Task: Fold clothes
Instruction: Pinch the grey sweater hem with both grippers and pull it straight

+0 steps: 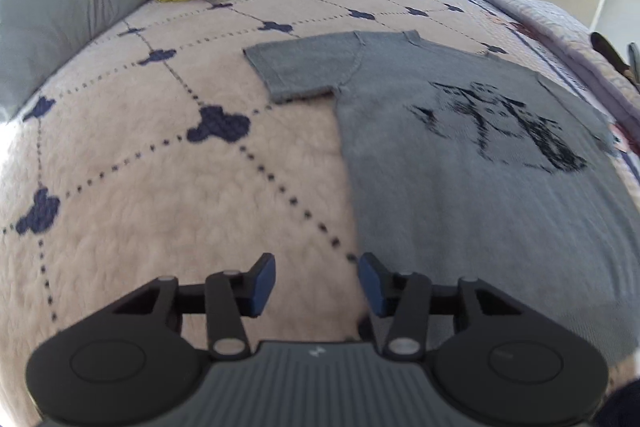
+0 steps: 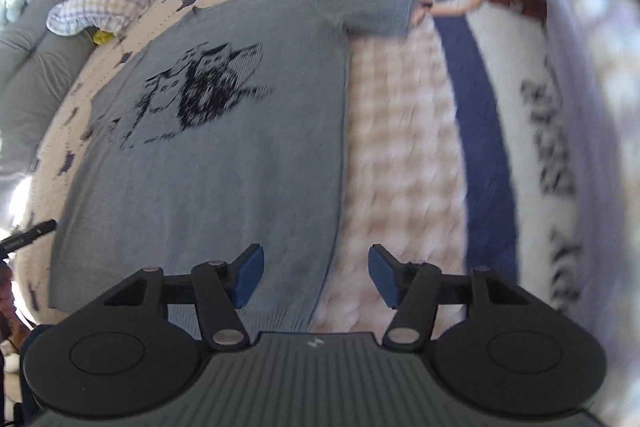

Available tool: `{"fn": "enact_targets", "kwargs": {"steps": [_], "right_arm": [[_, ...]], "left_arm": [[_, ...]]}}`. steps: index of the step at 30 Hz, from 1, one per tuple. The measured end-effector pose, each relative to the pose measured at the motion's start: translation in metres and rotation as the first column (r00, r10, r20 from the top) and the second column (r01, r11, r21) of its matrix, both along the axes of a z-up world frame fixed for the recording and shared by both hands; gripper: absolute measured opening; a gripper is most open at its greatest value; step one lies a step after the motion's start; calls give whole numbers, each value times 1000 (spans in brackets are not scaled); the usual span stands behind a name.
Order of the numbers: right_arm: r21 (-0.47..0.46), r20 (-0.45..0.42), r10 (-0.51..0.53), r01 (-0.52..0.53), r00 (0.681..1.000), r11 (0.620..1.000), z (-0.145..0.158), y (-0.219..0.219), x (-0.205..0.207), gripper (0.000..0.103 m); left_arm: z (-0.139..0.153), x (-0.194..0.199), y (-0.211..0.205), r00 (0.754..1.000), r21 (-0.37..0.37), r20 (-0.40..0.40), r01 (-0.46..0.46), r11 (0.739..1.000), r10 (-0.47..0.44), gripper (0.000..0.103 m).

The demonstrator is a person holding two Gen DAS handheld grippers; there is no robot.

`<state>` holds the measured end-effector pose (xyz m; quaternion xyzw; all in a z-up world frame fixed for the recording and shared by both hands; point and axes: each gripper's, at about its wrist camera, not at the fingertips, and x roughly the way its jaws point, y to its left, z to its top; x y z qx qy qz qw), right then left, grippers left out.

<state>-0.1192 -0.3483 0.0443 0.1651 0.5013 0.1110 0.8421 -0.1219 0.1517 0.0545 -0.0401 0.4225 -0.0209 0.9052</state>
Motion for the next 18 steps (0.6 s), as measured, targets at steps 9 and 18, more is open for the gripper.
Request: {"fn": "enact_targets", "kwargs": {"steps": [9, 18], "right_arm": [[66, 27, -38, 36, 999, 997, -13, 1, -43, 55], [122, 84, -90, 80, 992, 989, -20, 1, -71, 48]], "left_arm": [[-13, -33, -7, 1000, -85, -18, 19, 996, -20, 46], [-11, -51, -5, 1000, -131, -7, -18, 991, 17, 44]]}}
